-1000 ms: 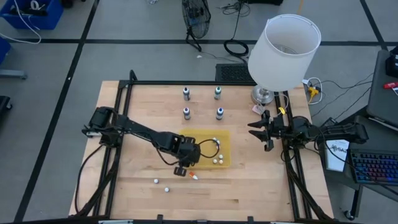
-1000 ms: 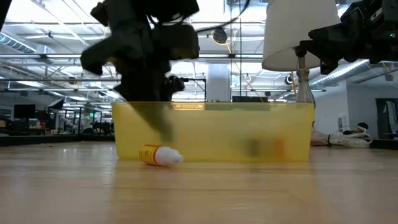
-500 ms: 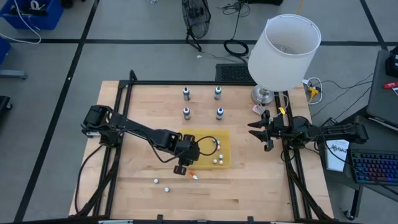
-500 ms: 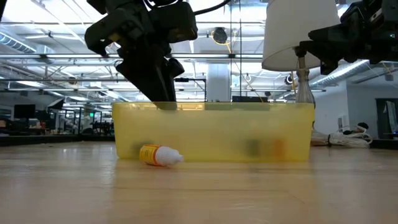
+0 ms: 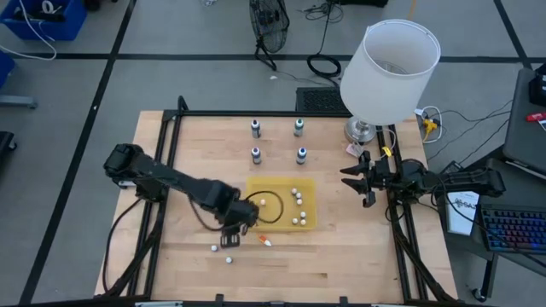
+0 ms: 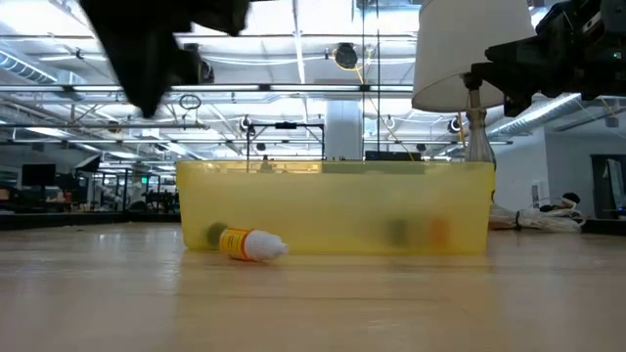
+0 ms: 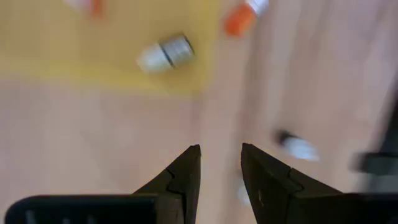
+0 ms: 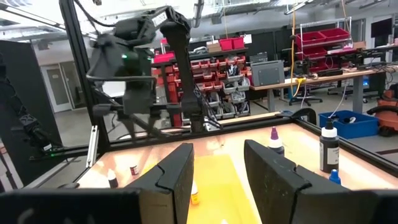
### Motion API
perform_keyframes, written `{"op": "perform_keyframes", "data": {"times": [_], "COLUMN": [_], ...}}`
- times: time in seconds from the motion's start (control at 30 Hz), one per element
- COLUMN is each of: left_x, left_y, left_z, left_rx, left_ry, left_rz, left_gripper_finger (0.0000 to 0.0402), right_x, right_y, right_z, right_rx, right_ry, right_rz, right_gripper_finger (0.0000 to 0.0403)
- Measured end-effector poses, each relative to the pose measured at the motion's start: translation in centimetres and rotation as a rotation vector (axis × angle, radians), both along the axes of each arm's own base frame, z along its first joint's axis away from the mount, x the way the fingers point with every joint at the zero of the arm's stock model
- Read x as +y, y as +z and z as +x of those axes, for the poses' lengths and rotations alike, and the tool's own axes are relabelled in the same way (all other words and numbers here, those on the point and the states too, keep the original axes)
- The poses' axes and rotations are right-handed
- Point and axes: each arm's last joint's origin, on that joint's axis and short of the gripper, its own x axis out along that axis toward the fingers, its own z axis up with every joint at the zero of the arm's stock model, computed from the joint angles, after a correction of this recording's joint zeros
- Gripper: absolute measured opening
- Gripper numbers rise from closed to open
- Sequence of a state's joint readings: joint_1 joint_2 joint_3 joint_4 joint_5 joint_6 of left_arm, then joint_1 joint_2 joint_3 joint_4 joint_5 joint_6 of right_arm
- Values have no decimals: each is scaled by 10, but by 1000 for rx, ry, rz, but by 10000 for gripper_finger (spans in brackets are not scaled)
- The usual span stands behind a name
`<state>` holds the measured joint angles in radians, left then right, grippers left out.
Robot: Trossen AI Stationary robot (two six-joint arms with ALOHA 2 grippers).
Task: Pick & Place food coloring
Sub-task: Put the small red food coloring bottle into the yellow container
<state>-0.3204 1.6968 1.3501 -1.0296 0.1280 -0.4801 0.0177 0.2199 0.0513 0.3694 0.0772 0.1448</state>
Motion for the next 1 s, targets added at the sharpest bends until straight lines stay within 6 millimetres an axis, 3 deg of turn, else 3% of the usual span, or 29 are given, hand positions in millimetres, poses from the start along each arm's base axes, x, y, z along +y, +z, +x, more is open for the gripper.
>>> {"op": "perform_keyframes", "data": {"times": [0.2,0.4,0.7,1.0], "left_x": [-30,-40,-62,-79], "left_y": [-13,-34,-47,-58], "left_z": [-27,-45,-51,-56], "left_rx": [130,174,96,85], "left_ry": [297,503,510,495], "left_rz": [39,120,54,74], "left_gripper_finger": [118,153,247,251], "right_x": [0,0,0,0], "right_y": [0,0,0,0], "right_z": [0,0,0,0], "right_rx": [1,1,1,1], "right_ry": [0,0,0,0], "right_rz": [0,0,0,0], "right_gripper_finger": [130,130,130,130]}}
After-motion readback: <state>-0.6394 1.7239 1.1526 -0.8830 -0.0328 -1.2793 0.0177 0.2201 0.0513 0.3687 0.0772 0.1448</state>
